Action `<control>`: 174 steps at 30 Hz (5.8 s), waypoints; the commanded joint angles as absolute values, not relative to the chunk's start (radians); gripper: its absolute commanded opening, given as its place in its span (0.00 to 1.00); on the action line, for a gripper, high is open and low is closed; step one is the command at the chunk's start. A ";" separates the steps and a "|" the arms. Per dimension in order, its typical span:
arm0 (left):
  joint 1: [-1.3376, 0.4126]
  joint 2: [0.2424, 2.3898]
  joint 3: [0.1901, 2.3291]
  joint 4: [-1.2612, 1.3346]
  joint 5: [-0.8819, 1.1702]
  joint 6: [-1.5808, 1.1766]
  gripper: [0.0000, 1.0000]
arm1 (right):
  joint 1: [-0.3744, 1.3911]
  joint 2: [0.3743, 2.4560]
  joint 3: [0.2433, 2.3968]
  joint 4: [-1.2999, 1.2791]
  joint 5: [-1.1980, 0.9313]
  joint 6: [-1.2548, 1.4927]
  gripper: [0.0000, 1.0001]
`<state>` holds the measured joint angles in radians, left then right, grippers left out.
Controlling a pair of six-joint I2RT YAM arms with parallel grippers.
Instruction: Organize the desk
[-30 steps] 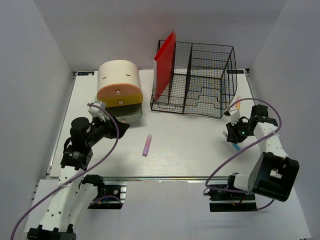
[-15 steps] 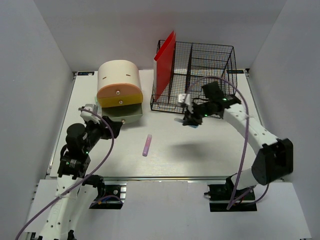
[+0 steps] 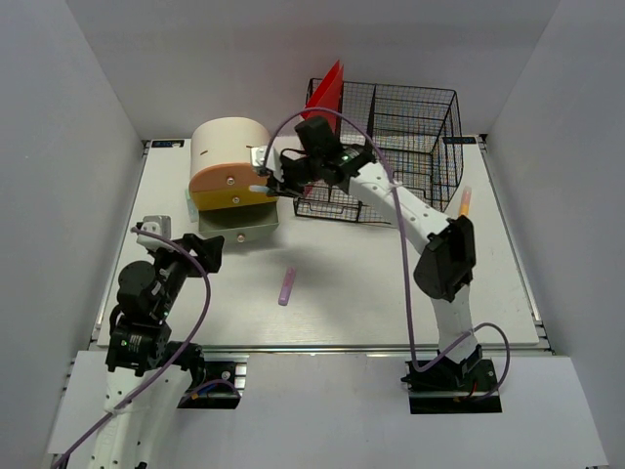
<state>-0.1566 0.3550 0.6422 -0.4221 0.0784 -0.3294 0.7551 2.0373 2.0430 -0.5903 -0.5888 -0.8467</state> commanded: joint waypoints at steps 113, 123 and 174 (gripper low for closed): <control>-0.839 1.732 0.979 -0.529 -0.357 -0.661 0.27 | 0.133 1.005 0.874 -0.219 -0.962 -0.279 0.00; -0.838 1.336 0.982 -0.531 -0.397 -0.826 0.00 | 0.121 0.999 0.877 -0.232 -0.979 -0.290 0.00; -0.365 1.326 0.917 -0.381 -0.644 -1.773 0.56 | 0.025 0.980 0.884 -0.282 -1.098 -0.345 0.00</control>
